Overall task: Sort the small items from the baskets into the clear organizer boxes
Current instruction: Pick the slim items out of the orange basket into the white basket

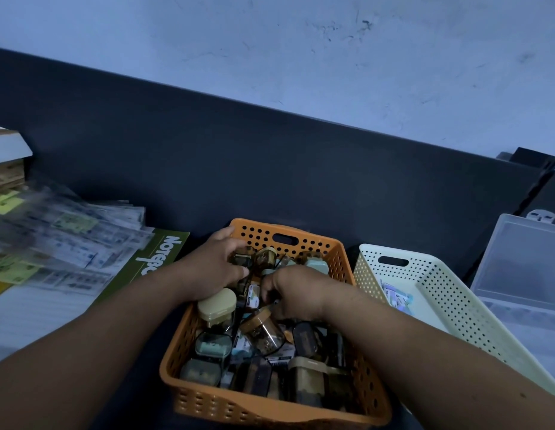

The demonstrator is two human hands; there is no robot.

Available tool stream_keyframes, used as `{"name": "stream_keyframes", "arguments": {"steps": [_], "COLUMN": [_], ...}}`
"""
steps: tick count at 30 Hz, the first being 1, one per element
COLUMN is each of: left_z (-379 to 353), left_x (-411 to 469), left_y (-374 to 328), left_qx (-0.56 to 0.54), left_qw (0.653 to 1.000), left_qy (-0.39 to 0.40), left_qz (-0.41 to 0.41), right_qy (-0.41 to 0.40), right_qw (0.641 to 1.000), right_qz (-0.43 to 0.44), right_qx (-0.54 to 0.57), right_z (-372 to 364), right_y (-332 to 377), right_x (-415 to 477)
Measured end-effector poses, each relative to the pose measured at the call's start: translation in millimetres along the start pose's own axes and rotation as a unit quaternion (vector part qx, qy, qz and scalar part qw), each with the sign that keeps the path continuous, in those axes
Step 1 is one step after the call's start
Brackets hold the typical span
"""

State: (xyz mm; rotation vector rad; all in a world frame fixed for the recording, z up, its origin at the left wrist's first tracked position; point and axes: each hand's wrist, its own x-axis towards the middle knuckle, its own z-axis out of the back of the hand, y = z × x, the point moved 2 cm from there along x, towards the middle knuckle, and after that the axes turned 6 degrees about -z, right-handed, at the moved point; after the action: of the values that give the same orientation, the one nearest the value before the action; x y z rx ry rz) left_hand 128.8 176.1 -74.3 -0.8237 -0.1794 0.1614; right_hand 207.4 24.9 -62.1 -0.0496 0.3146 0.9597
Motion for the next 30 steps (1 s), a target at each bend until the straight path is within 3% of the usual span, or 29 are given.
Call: {"name": "stream_keyframes", "arguments": {"steps": [3, 6, 12, 17, 20, 24, 28, 30], "left_z": [0, 1, 2, 2, 1, 1, 1, 1], "left_x": [0, 1, 1, 1, 2, 2, 2, 2], "left_y": [0, -1, 1, 0, 1, -1, -1, -2], "left_qx": [0.002, 0.004, -0.007, -0.003, -0.006, -0.001, 0.001, 0.001], "left_qw": [1.000, 1.000, 1.000, 1.000, 1.000, 1.000, 1.000, 1.000], "left_qy": [0.000, 0.001, 0.002, 0.002, 0.003, 0.003, 0.005, 0.007], "left_qz": [-0.002, -0.002, -0.002, 0.000, 0.001, -0.001, -0.002, -0.002], "right_qy": [-0.014, -0.029, -0.148, -0.271, -0.287, -0.251, -0.254, -0.191], "right_qw": [0.999, 0.982, 0.879, 0.850, 0.857, 0.911, 0.935, 0.956], "right_qz": [0.011, 0.001, -0.004, -0.092, -0.188, -0.273, -0.181, -0.105], "right_qx": [0.036, 0.188, 0.453, 0.441, 0.385, 0.182, 0.170, 0.199], "right_z": [1, 10, 41, 54, 43, 31, 40, 42], "right_y": [-6, -18, -49, -104, -136, -146, -102, -69], "right_x": [0, -8, -45, -87, -102, -107, -98, -90]}}
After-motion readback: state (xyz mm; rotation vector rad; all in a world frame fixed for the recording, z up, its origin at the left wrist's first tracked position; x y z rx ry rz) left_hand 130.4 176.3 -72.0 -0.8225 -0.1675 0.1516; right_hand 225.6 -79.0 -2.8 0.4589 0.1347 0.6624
